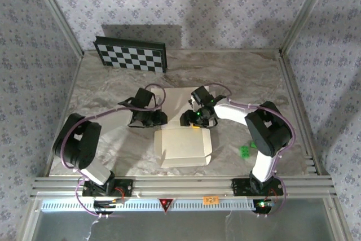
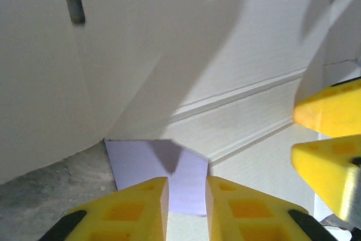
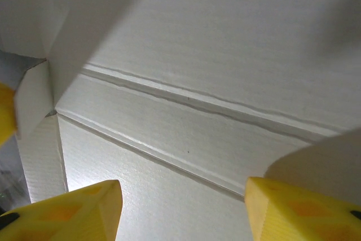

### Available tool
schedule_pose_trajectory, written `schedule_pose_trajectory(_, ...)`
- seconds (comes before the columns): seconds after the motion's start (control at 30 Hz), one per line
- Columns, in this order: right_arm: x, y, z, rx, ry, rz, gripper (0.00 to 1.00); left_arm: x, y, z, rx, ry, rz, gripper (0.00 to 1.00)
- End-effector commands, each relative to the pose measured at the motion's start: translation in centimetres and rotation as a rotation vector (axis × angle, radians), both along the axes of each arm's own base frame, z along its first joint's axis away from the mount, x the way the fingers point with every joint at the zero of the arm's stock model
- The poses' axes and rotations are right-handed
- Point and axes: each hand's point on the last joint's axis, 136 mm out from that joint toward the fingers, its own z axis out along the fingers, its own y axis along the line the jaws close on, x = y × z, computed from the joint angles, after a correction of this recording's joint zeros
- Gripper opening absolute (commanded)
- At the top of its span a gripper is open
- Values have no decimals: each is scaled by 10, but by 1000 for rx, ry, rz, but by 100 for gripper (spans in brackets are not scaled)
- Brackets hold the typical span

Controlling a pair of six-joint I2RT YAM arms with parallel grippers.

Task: Fold the paper box

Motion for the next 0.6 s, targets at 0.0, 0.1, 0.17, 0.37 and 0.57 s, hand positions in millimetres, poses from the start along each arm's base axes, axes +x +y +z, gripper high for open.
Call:
schedule_pose_trajectory(0.0,13,-5,29,-9,-52,-2,61,20,7,38,9,-102,30,28)
schedule_pose_trajectory(0.1,25,-5,46,13,-80,-3,61,32,13,56,0,-148,54,30)
schedule_pose_trajectory(0.17,37,-2,60,39,-108,-4,61,39,18,64,-6,-170,69,31)
schedule_pose_trajectory(0.37,75,8,79,115,-138,-17,61,71,38,73,-41,-192,130,32)
schedule_pose_trajectory(0.57,125,19,77,186,-132,-70,58,108,50,71,-67,-188,177,33)
